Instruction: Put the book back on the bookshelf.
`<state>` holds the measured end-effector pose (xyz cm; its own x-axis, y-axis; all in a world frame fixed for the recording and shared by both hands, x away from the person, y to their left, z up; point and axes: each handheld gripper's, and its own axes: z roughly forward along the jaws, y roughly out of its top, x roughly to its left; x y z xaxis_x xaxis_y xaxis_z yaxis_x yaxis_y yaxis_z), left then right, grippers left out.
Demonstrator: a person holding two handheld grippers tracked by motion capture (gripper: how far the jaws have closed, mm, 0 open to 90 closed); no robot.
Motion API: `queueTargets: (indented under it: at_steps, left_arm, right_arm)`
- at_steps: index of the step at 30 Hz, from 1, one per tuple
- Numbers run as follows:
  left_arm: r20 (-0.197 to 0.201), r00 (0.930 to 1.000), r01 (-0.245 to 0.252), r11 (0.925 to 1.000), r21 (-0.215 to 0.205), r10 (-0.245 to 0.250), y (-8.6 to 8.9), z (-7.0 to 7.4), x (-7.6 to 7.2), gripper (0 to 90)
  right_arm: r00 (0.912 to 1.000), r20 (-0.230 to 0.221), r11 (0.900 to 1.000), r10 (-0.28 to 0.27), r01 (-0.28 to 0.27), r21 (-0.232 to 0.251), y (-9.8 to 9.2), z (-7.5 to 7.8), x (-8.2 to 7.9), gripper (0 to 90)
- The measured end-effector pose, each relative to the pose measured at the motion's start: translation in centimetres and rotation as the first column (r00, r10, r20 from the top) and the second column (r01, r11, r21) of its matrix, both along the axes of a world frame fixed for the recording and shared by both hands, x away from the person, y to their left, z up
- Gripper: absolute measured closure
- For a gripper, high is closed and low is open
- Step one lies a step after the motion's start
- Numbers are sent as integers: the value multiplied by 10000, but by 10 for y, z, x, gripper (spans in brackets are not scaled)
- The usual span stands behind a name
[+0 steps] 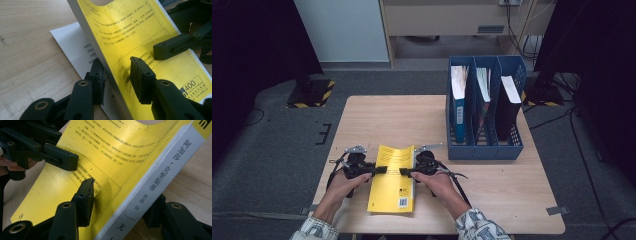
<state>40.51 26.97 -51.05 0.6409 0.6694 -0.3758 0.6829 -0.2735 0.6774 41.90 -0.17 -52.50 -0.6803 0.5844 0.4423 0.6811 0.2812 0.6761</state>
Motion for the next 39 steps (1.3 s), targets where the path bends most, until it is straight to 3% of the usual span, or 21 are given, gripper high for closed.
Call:
queueTargets:
  at_steps: [12,26,39]
  left_arm:
    - [15,9976,690,9946,776,-694,-4,26,5,674]
    - [629,9961,569,9959,700,-613,-11,50,15,721]
    - [1204,9916,375,9959,825,-473,-16,70,21,760]
  right_arm:
    - [9985,487,9992,242,-226,-342,-1,23,5,564]
    - [9902,1390,9983,114,-33,-589,-8,55,16,616]
    - [9829,1842,9977,-12,136,-661,-13,76,23,652]
